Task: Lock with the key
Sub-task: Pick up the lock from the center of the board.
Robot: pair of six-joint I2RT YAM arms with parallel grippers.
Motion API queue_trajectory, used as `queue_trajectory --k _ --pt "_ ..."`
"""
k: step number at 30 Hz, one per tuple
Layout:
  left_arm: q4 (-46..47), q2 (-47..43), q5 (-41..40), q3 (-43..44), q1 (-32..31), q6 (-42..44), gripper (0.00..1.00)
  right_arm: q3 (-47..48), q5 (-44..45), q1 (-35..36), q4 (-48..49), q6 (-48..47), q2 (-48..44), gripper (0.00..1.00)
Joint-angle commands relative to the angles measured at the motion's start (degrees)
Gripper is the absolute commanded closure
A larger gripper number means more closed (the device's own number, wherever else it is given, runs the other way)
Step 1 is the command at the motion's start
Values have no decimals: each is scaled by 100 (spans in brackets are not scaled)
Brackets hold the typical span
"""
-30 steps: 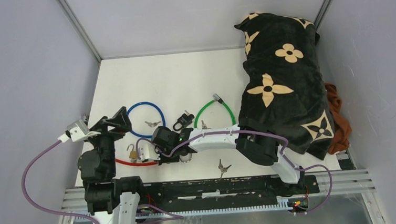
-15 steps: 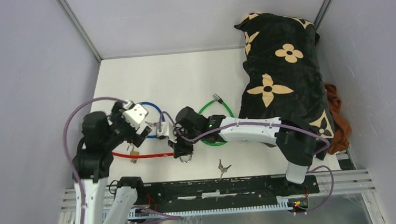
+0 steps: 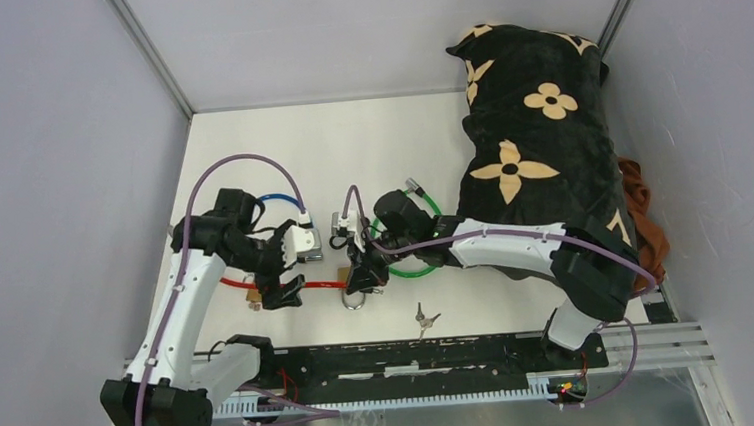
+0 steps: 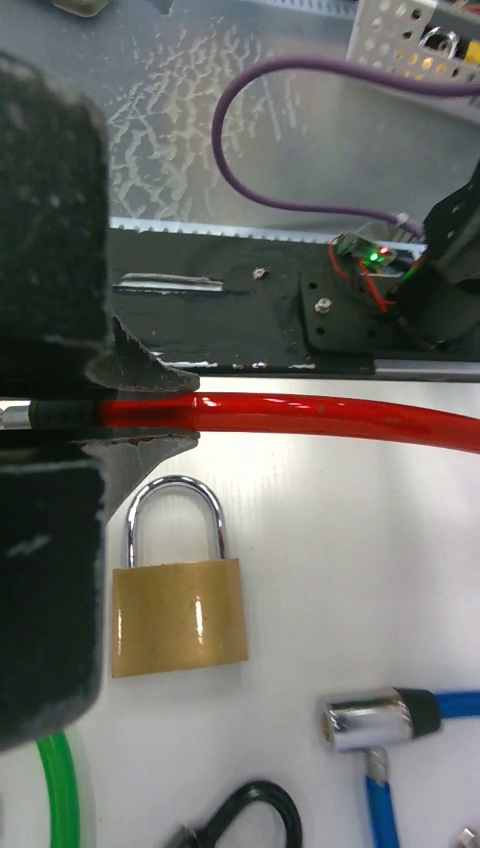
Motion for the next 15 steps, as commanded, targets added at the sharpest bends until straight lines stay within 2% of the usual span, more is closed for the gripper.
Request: queue_trajectory --k 1,5,7,9,10,12,13,15 --pt "-249 182 700 -186 -156 784 0 -78 -366 -90 842 263 -507 100" --pt "796 -9 540 -822 -213 665 0 -174 -527 -96 904 200 -709 100" --pt "1235 -60 353 -901 -214 626 9 -241 -566 -96 841 119 -870 100" --pt "1411 -60 239 -846 -215 625 30 -328 -608 -119 809 45 -1062 100" --pt "1401 -38 230 -774 -215 609 46 -343 -577 -138 709 -32 -1174 100" --pt "1284 14 293 -546 -209 448 86 -374 -323 -206 398 -307 -1386 100" --pt "1257 47 332 -424 -214 248 96 -399 -54 -246 207 -557 -1492 100" --pt "1183 128 416 -213 -215 -230 98 -399 673 -251 -80 -982 -1672 98"
